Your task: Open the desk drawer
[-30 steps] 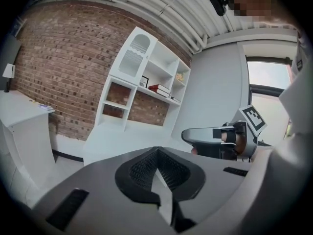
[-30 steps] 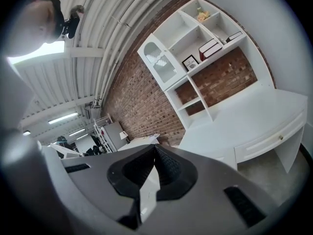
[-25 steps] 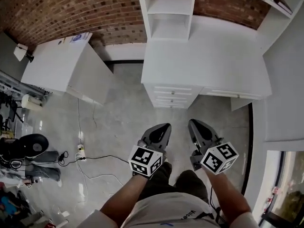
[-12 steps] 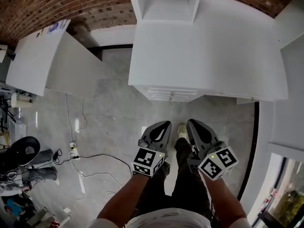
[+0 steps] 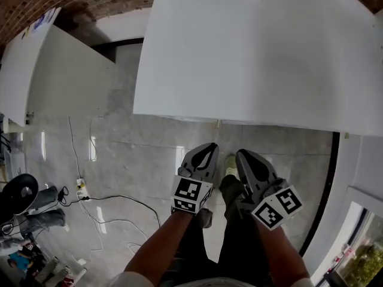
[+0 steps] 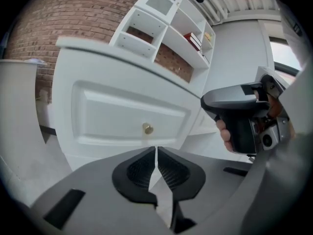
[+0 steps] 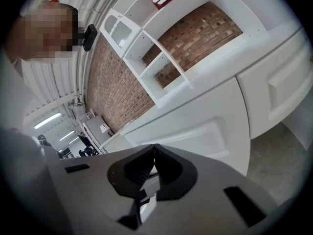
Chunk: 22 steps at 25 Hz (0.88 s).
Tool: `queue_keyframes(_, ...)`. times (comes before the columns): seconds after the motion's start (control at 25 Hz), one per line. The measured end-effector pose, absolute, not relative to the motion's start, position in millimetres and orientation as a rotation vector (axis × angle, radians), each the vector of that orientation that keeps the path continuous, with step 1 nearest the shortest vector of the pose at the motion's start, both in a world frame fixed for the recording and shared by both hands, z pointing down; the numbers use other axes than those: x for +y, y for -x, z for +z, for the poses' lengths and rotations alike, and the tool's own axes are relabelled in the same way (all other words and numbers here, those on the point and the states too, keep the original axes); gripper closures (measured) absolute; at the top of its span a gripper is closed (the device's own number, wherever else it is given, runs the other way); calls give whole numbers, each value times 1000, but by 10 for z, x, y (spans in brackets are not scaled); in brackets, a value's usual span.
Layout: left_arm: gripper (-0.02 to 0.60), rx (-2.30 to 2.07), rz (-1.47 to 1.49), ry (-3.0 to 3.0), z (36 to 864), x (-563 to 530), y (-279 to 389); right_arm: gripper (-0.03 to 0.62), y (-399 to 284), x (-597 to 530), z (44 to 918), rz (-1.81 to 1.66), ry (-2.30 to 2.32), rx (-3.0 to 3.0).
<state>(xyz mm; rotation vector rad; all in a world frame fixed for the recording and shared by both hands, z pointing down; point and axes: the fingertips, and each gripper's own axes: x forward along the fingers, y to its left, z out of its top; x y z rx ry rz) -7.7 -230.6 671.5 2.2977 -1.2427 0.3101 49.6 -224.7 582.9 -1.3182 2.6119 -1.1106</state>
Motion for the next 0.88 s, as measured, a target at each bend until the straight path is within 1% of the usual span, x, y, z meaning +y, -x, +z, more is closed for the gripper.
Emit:
queue_keyframes(0.12,567,-1261,325,-2265,7185,-2442,91,577,-491,-2331,6164,-1126,1321,2602)
queue_keyframes(0.2,555,-1274,333,-2235,7468,-2517,89,577,-488,-2372,6348,-1131,1318,2604)
queue_keyframes(0.28,503,-1287,341,-2203,7716,-2588,86,577,-476,-2411,6485,-1135,1308,2607)
queue_keyframes(0.36,478,-1306,353,-2173,7923,-2652,89,577,-457,-2440,6573,-1136,1295,2614)
queue_keyframes(0.72,468,-1363,424,-2034,8682,-2778,56,577,-378,-2460,6748,-1129,1222,2655)
queue_keyframes(0.88,460,-1394,448,-2022,8794,-2822,51,577,-426,-2458,6750,-1139,1208,2655)
